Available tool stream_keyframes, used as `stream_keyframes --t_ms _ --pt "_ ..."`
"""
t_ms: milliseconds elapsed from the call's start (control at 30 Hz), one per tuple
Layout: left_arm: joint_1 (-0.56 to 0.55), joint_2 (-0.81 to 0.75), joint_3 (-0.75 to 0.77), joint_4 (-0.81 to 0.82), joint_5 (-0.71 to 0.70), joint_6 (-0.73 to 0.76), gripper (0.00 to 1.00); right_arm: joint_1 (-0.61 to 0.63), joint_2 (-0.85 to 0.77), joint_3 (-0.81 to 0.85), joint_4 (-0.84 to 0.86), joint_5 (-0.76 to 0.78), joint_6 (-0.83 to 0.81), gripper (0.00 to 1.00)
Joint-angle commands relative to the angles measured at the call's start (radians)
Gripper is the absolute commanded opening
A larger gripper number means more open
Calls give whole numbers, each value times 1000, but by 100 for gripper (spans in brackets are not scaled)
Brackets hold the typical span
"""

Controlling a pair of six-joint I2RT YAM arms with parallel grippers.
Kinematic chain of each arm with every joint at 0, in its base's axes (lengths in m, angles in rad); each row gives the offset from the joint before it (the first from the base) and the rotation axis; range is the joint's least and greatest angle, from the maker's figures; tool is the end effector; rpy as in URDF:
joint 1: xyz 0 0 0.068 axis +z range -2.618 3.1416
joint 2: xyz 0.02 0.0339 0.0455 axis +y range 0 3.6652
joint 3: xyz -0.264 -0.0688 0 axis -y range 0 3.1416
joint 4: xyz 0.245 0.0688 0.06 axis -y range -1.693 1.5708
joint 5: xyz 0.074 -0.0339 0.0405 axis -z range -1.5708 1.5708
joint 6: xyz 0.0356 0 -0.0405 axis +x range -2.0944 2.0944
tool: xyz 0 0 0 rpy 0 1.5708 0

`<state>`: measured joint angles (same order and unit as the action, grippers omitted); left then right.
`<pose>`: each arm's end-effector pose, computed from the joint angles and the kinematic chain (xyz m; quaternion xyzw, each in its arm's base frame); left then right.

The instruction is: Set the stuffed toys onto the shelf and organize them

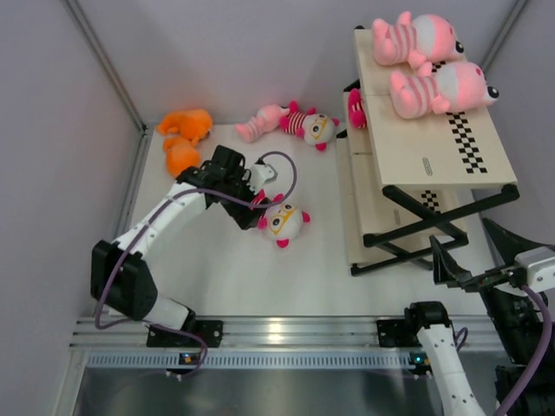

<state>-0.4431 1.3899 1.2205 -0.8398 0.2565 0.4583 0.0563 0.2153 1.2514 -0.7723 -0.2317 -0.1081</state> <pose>0.2508 -0.1290 0.2992 0.4470 0.8423 -0.1208 0.2758 -0.0602 0.0048 0.4396 -0.1410 0.5943 0.0498 0.7902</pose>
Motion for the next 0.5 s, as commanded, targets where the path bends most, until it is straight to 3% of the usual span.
stream_keyframes --t_ms 0,133,233,367,467 --pt "15 177 118 134 -22 -56 98 4 39 10 21 -9 12 99" --pt "20 424 281 134 -34 -170 95 4 41 16 7 -1 4 99" --pt "29 521 335 134 -57 -219 95 4 41 25 -5 5 -4 99" --pt "56 555 332 131 -51 -251 92 4 33 25 -16 20 -16 99" --pt "73 528 275 133 24 -233 78 4 35 16 -15 29 -24 99"
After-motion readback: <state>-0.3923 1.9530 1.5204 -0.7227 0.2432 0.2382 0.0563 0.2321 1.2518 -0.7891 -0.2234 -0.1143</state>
